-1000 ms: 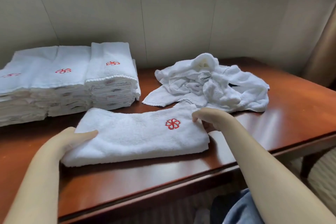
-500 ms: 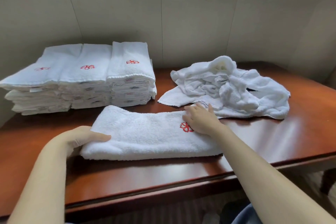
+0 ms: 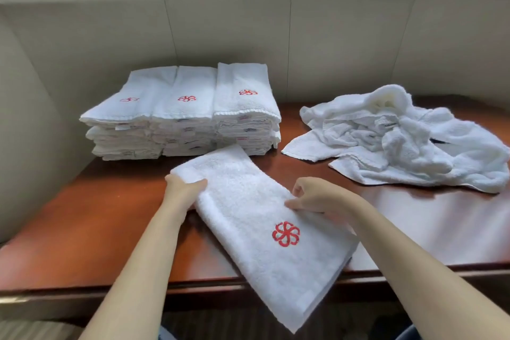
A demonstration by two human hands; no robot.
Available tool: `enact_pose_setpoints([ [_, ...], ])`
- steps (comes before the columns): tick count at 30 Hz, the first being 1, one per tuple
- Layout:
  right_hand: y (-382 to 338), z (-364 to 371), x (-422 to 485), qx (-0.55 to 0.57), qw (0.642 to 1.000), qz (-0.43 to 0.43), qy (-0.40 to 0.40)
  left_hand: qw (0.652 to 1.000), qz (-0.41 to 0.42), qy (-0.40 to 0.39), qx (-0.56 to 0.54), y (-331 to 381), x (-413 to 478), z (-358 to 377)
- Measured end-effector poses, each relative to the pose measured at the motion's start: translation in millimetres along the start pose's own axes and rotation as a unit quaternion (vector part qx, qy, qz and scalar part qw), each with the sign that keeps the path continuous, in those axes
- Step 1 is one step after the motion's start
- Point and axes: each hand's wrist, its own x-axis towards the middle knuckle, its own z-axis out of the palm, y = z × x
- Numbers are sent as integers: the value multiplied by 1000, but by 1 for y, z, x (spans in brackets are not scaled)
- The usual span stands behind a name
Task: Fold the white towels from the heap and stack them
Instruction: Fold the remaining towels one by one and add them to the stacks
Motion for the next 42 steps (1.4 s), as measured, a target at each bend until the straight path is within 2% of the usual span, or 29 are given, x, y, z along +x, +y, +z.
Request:
enact_pose_setpoints([
  [2, -2, 0, 0, 35, 999, 2, -39, 1000, 7, -3, -9, -2, -4, 2],
  [5, -2, -2, -5, 146, 970, 7, -196, 999, 19, -19, -41, -4, -9, 1],
  [7, -5, -2, -7, 162, 956, 7, -243, 998, 32, -22, -49, -3, -12, 1],
  [9, -13, 3, -2, 159, 971, 11, -177, 995, 34, -39, -87, -1, -16, 0],
  [11, -20, 10, 8, 176, 983, 17, -42, 984, 12, -79, -159, 4, -22, -2],
  [13, -27, 18, 17, 211, 976, 13, 56, 967, -5, -126, -220, 14, -32, -6],
  [16, -42, 28, 27, 334, 941, -31, 38, 950, 27, -186, -251, 31, -42, -16],
  [18, -55, 25, 31, 397, 916, -57, 6, 945, 66, -199, -253, 45, -43, -26],
  [20, -70, 11, 35, 442, 896, -52, 9, 942, 109, -194, -251, 60, -39, -41],
  [25, -125, -34, 47, 434, 886, -141, 76, 953, 168, -108, -226, 101, -23, -87],
  [30, -178, -65, 53, 383, 886, -226, 132, 945, 221, -37, -240, 132, -15, -123],
  [35, -225, -99, 52, 428, 838, -282, 187, 930, 333, 16, -158, 178, -6, -162],
  [38, -256, -120, 55, 417, 825, -319, 211, 911, 388, 75, -115, 208, 5, -182],
  [42, -292, -143, 76, 434, 810, -341, 197, 889, 432, 142, -59, 246, 30, -205],
])
